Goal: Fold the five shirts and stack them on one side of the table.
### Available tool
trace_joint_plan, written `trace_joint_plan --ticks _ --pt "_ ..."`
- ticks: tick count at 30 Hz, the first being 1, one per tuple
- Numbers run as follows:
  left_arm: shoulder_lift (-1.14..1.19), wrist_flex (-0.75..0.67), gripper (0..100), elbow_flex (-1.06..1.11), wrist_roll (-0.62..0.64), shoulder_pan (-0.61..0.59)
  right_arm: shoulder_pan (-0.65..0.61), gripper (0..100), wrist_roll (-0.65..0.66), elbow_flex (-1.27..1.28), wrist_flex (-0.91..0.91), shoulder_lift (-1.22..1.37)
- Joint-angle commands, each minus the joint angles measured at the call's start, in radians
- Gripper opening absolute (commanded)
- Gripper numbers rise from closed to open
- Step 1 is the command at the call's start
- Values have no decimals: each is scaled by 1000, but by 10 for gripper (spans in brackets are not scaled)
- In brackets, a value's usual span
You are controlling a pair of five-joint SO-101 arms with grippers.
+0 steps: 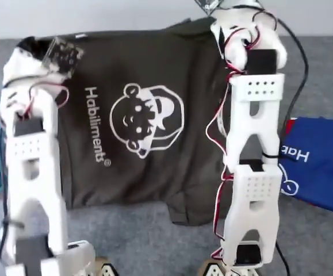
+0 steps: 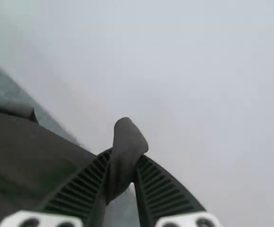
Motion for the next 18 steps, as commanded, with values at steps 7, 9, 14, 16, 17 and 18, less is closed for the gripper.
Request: trace_joint_plan --ticks 7,9,14,16,17,18 --pt "302 -20 13 -386 -55 -8 -8 9 37 -18 -240 67" --pt "316 -12 13 -378 -77 -8 -7 9 44 -11 -234 68" --pt "321 129 13 -335 -84 -5 -1 9 43 -15 -65 68" --pt "322 193 13 -312 -84 -5 1 9 43 -18 44 65" --pt "322 230 13 -298 -84 -5 2 9 41 -18 102 62" --pt "322 267 13 -285 -84 -6 8 9 34 -18 163 59"
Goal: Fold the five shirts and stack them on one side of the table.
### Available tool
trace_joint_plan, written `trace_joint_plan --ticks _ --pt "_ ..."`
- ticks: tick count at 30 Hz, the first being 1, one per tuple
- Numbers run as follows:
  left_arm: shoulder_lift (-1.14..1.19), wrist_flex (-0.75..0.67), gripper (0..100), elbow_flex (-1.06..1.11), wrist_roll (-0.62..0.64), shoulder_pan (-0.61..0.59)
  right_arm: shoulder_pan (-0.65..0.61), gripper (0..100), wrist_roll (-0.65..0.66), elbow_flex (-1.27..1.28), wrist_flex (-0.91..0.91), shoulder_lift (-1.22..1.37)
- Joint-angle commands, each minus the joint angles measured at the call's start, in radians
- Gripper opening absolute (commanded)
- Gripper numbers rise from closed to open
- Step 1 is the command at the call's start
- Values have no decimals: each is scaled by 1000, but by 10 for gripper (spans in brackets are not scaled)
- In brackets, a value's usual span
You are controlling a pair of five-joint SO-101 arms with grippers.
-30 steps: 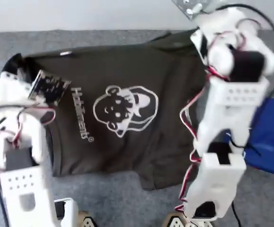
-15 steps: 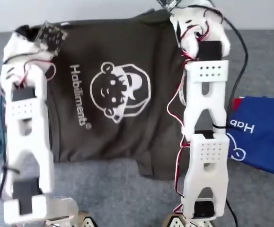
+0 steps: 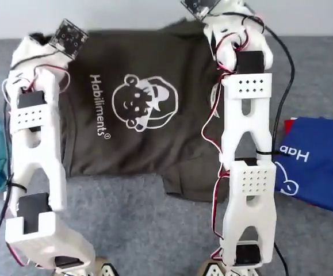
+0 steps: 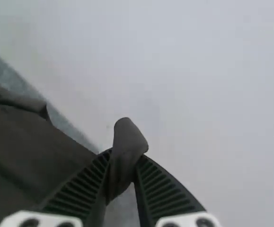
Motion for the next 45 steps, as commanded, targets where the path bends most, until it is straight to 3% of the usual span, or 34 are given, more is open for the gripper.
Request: trace_joint_plan --ticks 1,5,11,19,31,42,45 --pt "-5 120 13 24 -12 -6 24 9 -18 -20 205 -35" --pt "-5 259 13 68 -8 -12 35 9 -87 -84 453 -27" --pt "-5 427 13 131 -6 -14 35 9 -92 -124 768 -24" --pt "-3 540 13 136 -8 -83 81 9 -157 18 766 -58" --pt "-3 637 14 153 -12 -92 51 9 -163 632 760 -329" --pt "-3 697 16 157 -64 -106 50 12 -161 876 759 -409" --pt "-8 717 73 156 -63 -117 53 43 -160 876 762 -417"
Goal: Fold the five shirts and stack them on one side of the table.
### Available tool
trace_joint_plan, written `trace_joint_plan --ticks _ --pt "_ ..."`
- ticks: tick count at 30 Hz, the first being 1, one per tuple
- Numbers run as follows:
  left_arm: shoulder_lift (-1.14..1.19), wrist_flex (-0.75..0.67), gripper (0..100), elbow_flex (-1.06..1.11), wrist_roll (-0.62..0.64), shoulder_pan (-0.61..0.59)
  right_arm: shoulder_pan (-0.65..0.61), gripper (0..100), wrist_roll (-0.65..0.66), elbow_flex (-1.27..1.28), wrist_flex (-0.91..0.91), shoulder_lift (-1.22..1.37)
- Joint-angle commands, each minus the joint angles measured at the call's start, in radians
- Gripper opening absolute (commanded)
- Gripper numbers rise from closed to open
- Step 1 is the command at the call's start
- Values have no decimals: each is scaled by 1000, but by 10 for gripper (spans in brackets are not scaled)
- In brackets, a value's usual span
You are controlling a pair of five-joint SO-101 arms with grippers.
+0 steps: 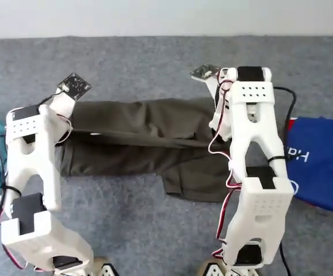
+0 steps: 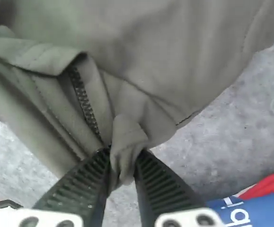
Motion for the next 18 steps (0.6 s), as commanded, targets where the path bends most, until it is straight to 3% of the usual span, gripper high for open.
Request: trace_joint_plan --ticks 1,8,13,18 --pt "-15 38 104 -8 -8 -46 10 73 -8 5 42 -82" --pt "-118 218 141 -53 29 -66 8 328 -9 6 44 -254" --pt "-227 193 141 -56 57 -72 -13 340 -11 6 44 -341" --pt "-241 181 141 -53 155 25 -50 340 -14 6 42 -352"
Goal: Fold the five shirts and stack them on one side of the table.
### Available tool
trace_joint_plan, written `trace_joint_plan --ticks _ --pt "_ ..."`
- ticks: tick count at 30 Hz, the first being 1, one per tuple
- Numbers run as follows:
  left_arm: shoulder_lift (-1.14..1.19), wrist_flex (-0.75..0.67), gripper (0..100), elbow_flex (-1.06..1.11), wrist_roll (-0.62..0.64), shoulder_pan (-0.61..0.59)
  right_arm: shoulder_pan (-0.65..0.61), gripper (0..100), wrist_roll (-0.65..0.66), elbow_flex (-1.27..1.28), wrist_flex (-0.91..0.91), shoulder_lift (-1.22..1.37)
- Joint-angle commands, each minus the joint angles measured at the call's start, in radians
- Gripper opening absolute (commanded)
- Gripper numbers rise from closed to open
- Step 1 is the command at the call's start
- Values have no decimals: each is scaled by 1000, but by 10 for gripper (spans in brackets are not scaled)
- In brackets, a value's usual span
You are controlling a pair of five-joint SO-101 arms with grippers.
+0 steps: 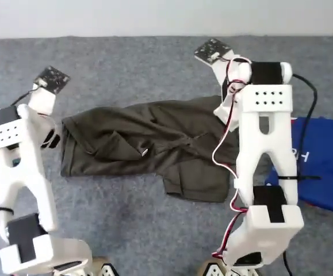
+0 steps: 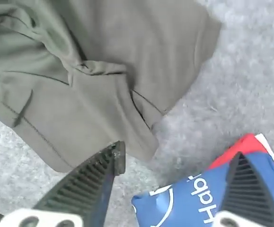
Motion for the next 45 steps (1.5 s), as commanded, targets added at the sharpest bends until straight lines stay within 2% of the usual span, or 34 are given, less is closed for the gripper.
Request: trace_joint_plan --ticks 1,9,14,24,27,29,30,37,45 --pt "-44 -5 141 -31 54 92 -36 340 -29 -11 42 -64" --pt "5 -98 215 2 276 327 -73 340 -81 -8 44 -162" --pt "170 -97 218 -38 313 381 -31 340 -112 -6 44 -191" --pt "494 49 209 -331 331 381 13 340 -137 -6 44 -188" --pt "532 117 115 -409 330 381 13 340 -137 -6 44 -186" --pt "532 150 19 -440 324 381 15 340 -137 -6 44 -186" --pt "532 167 9 -447 307 381 18 340 -137 -6 44 -186" --pt "514 216 12 -455 295 324 22 340 -137 -6 44 -185" --pt "373 229 12 -450 295 224 22 340 -137 -6 44 -185"
